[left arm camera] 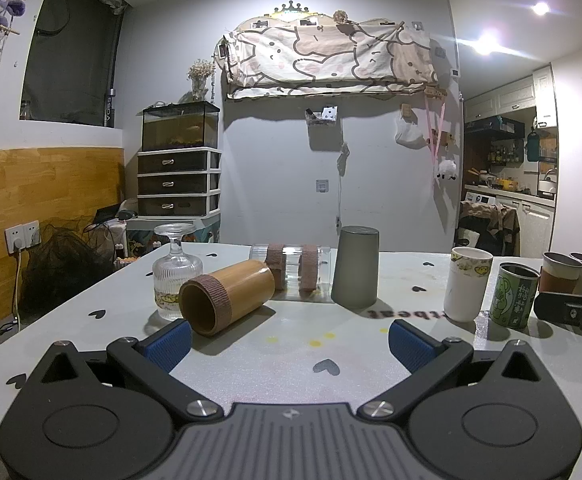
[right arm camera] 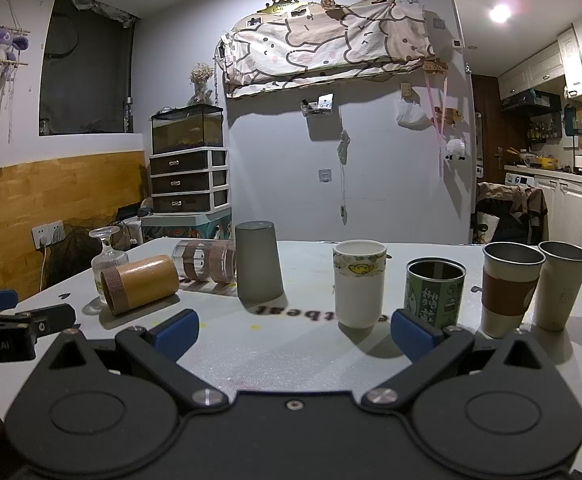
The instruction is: Flip cup upright
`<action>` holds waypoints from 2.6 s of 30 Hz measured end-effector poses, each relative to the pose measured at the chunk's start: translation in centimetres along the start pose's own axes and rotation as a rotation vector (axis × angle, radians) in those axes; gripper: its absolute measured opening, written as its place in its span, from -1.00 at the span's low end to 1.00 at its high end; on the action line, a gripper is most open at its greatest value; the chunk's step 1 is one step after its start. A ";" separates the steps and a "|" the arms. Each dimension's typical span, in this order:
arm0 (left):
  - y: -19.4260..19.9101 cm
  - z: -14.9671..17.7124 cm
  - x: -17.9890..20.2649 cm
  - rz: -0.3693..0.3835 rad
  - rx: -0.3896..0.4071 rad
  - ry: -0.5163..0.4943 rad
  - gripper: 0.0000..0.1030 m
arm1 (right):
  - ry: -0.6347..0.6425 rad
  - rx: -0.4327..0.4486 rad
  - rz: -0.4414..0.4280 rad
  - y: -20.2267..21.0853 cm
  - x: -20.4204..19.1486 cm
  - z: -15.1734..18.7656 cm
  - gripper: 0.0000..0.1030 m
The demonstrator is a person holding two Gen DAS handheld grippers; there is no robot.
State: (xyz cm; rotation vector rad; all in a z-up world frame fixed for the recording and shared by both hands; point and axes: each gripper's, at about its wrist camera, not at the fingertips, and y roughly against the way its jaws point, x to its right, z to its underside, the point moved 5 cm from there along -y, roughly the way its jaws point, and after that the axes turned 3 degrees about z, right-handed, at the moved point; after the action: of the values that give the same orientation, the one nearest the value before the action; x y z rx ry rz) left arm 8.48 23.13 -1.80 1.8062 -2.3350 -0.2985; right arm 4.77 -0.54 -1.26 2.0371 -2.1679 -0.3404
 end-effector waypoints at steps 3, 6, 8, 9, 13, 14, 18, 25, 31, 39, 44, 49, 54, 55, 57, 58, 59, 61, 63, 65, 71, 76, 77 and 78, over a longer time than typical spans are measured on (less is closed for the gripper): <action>0.0 0.0 0.0 0.000 0.000 0.000 1.00 | -0.001 -0.002 -0.002 0.1 0.3 0.0 1.00; 0.0 0.0 0.0 -0.001 0.000 0.000 1.00 | 0.000 0.001 -0.002 0.2 0.3 0.0 1.00; 0.0 0.0 0.0 -0.001 -0.001 0.001 1.00 | -0.001 0.000 -0.001 0.1 0.3 0.0 1.00; 0.0 0.0 0.0 -0.001 -0.001 0.001 1.00 | -0.001 0.000 -0.001 0.1 0.3 0.0 1.00; 0.0 0.0 0.0 0.000 0.000 0.000 1.00 | -0.001 0.000 -0.002 0.1 0.3 0.0 1.00; 0.0 0.0 0.0 0.000 0.000 0.000 1.00 | -0.001 0.000 -0.002 0.1 0.3 0.0 1.00; 0.1 0.0 0.1 0.000 0.000 0.001 1.00 | -0.001 0.000 -0.003 0.1 0.3 0.0 1.00; 0.0 0.0 0.0 0.000 -0.001 0.000 1.00 | -0.002 0.000 -0.001 0.2 0.2 0.0 1.00; 0.0 0.0 0.0 -0.001 -0.002 0.001 1.00 | -0.002 0.000 -0.002 0.2 0.2 0.0 1.00; -0.4 0.0 0.2 0.002 0.005 0.001 1.00 | 0.000 0.007 -0.007 0.3 0.5 0.0 1.00; -1.7 -1.4 1.2 0.040 0.013 0.007 1.00 | -0.006 0.018 -0.012 1.4 0.6 -0.1 1.00; -5.1 -3.8 2.8 0.082 0.036 -0.016 1.00 | -0.024 0.007 -0.008 1.6 1.1 0.7 1.00; -9.0 -6.8 5.2 0.160 0.041 -0.022 1.00 | -0.037 -0.009 0.014 1.9 2.2 1.4 1.00; -9.9 -7.3 5.8 0.166 0.045 -0.024 0.99 | -0.034 -0.011 0.019 2.0 2.4 1.5 1.00; -11.5 -8.1 6.9 0.160 0.054 -0.035 0.98 | -0.032 -0.012 0.029 2.2 2.8 1.6 1.00; -12.4 -8.3 7.4 0.157 0.056 -0.046 0.98 | -0.034 -0.012 0.031 2.3 3.1 1.7 1.00; -13.4 -8.5 7.9 0.153 0.054 -0.059 0.98 | -0.039 -0.013 0.034 2.4 3.3 1.8 1.00; -15.6 -8.6 8.9 0.142 0.043 -0.087 0.98 | -0.044 -0.017 0.037 2.4 3.6 2.0 1.00; -17.9 -8.6 9.6 0.127 0.020 -0.100 0.97 | -0.045 -0.024 0.038 2.4 3.9 2.3 1.00; -20.1 -8.6 9.9 0.102 -0.002 -0.103 0.97 | -0.035 -0.032 0.041 2.3 4.0 2.6 1.00; -26.2 -8.1 9.4 0.002 -0.084 -0.052 0.92 | -0.030 -0.045 0.048 2.5 4.6 3.3 1.00; -28.4 -7.2 9.0 -0.062 -0.162 -0.025 0.80 | -0.040 -0.053 0.063 2.4 5.5 3.5 1.00; -28.8 -7.2 9.2 -0.070 -0.167 -0.035 0.72 | -0.045 -0.055 0.065 2.4 5.7 3.6 1.00; -29.0 -7.1 9.2 -0.077 -0.171 -0.046 0.59 | -0.050 -0.057 0.068 2.4 5.8 3.6 1.00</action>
State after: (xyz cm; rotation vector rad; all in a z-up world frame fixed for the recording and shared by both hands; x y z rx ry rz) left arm 35.13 6.77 -2.44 1.8268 -2.1968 -0.5390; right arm 1.13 -6.00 -4.40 1.9403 -2.2236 -0.4430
